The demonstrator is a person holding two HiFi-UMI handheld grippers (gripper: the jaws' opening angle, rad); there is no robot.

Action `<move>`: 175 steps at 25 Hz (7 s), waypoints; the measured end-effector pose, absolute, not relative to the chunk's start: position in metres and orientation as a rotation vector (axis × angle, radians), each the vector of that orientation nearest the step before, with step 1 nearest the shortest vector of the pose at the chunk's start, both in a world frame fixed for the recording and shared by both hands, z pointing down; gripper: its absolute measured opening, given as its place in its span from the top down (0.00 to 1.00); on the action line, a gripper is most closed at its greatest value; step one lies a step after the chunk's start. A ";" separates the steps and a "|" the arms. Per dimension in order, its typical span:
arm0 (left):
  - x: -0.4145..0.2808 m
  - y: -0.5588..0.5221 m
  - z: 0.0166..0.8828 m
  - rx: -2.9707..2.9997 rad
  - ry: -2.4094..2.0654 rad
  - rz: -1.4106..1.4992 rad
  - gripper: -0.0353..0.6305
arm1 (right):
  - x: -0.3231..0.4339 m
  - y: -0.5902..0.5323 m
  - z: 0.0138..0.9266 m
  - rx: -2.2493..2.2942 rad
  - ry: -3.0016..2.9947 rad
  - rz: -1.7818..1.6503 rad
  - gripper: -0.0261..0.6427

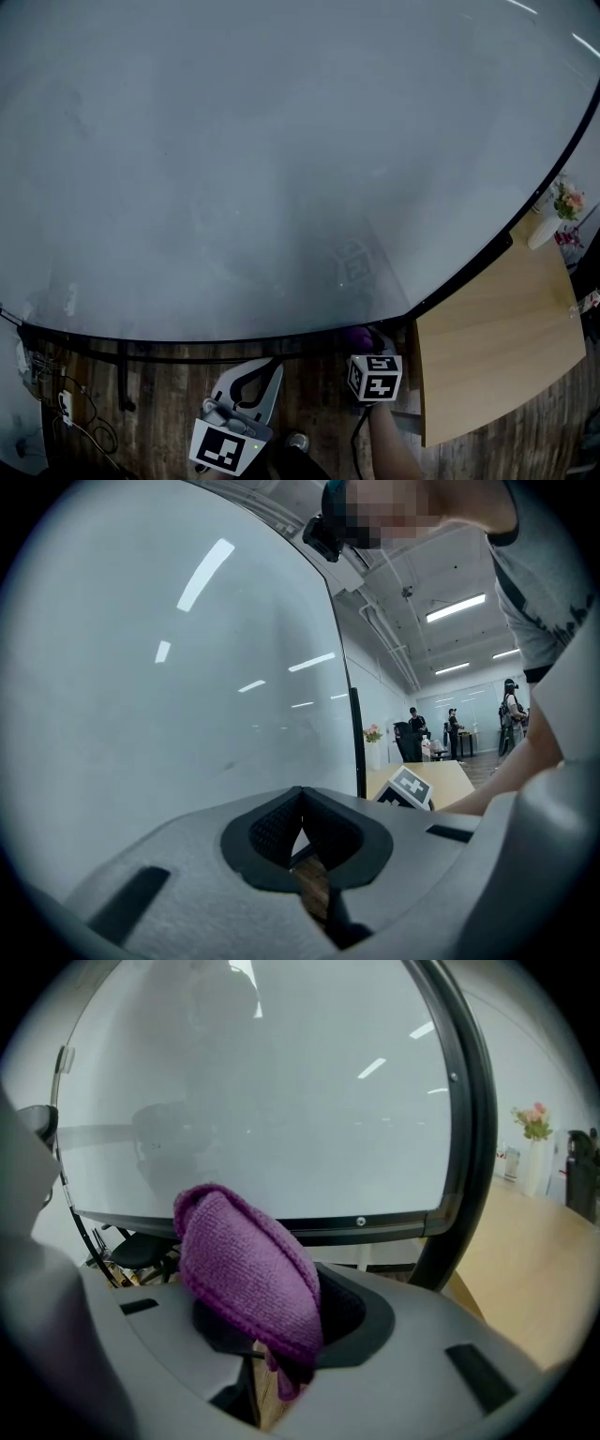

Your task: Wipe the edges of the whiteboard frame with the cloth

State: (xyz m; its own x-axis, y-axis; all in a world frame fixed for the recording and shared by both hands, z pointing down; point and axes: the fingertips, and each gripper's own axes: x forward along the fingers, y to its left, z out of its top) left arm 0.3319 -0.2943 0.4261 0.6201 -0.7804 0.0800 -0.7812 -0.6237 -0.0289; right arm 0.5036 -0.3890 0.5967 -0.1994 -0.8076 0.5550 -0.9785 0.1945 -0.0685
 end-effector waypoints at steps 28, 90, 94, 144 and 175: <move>0.345 -0.306 0.433 2.825 -1.314 0.164 0.92 | 0.598 -0.398 0.596 1.899 -1.935 0.699 0.79; 0.133 -0.058 0.340 2.800 -1.700 -0.017 0.92 | 0.348 -0.123 0.413 1.785 -2.442 0.364 0.79; 0.125 -0.037 0.336 2.792 -1.700 -0.018 0.92 | 0.331 -0.096 0.401 1.759 -2.493 0.336 0.78; 0.189 0.130 0.303 2.601 -2.017 -0.102 0.92 | 0.343 0.069 0.319 1.319 -2.868 0.046 0.78; 0.242 0.171 0.301 2.622 -2.031 -0.076 0.92 | 0.383 0.116 0.316 1.264 -2.925 0.031 0.78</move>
